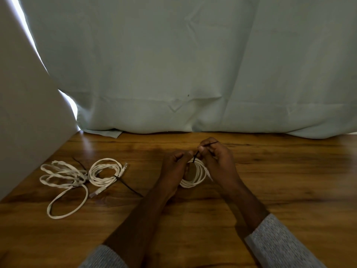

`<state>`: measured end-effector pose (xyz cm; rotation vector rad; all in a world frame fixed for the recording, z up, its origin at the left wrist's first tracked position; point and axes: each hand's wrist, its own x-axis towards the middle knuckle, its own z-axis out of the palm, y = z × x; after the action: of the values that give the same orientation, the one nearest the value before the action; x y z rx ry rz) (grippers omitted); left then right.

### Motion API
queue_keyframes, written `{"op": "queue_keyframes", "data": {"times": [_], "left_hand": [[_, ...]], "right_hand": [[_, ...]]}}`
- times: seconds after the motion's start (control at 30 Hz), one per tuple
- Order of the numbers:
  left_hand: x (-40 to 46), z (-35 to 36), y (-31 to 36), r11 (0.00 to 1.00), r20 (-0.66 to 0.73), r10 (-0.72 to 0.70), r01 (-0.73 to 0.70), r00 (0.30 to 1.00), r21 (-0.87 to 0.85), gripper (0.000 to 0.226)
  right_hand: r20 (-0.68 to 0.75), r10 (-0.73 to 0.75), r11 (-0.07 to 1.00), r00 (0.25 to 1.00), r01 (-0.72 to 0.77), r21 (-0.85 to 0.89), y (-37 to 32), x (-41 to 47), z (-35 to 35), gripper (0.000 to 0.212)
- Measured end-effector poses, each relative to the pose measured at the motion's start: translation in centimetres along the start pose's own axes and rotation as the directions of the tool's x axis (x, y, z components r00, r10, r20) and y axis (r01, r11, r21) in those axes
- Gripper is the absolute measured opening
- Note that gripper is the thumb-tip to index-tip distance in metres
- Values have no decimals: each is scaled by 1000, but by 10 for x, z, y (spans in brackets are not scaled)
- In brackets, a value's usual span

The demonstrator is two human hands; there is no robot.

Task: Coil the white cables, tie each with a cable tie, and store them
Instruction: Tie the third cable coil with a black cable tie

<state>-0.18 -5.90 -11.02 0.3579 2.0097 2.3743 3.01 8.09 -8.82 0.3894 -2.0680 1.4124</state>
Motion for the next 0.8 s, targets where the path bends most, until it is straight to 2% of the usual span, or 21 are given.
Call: {"op": "queue_keyframes", "data": {"times": [0.13,0.23,0.27,0.33,0.43,0.53,0.67,0.8], "left_hand": [[-2,0,3,997,19,53,-54,998,49,21],[-6,4,6,988,69,143,-147,987,57,7],[-7,5,6,984,89,163,-169,983,62,9],[-9,7,6,982,111,166,-175,980,74,15],[-7,6,5,990,53,122,-125,991,71,17],[-3,4,7,991,4,113,-113,994,73,10],[0,6,8,983,-5,143,-141,990,118,16],[2,4,6,977,40,160,-164,986,136,10]], "right_hand": [[-42,109,990,993,-105,90,3,2,2,9],[-104,213,967,972,-194,165,6,2,-1,7],[-123,233,963,965,-211,165,7,2,-3,9],[-144,216,973,966,-201,113,9,2,-6,13],[-135,144,990,980,-144,9,13,2,-5,15],[-120,126,992,985,-126,13,11,3,1,15],[-118,90,996,989,-89,7,8,1,8,14],[-169,99,995,981,-94,32,11,0,8,16]]}}
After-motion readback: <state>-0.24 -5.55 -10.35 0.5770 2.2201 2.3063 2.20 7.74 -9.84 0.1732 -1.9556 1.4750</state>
